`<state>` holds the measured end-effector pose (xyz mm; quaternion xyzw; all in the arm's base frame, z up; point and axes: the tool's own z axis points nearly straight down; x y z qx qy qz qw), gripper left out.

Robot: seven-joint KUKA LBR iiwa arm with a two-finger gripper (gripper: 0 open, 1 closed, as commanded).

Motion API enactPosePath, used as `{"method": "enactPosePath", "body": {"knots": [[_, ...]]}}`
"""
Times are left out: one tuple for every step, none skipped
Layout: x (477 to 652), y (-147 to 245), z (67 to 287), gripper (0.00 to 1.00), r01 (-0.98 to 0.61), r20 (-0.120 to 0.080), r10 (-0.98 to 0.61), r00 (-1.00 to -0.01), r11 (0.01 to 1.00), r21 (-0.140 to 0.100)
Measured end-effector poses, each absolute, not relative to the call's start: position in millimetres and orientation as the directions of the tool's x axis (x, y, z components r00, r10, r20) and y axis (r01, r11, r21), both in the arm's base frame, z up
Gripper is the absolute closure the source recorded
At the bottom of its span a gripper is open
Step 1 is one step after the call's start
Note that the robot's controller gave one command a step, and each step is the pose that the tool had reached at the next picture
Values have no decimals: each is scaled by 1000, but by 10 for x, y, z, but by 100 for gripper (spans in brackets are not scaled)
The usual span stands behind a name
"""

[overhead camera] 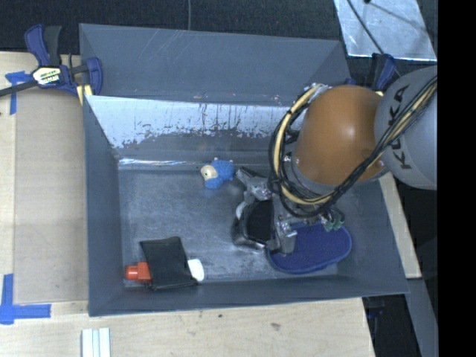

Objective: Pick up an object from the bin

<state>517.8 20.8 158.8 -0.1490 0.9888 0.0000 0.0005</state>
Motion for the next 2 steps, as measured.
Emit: {"method": "enactPosePath", "body": {"knots": [[5696,173,854,0,-246,-4,-246,-969,969,-2],[5736,187,892,100,-246,-14,-246,-969,969,-2]]}}
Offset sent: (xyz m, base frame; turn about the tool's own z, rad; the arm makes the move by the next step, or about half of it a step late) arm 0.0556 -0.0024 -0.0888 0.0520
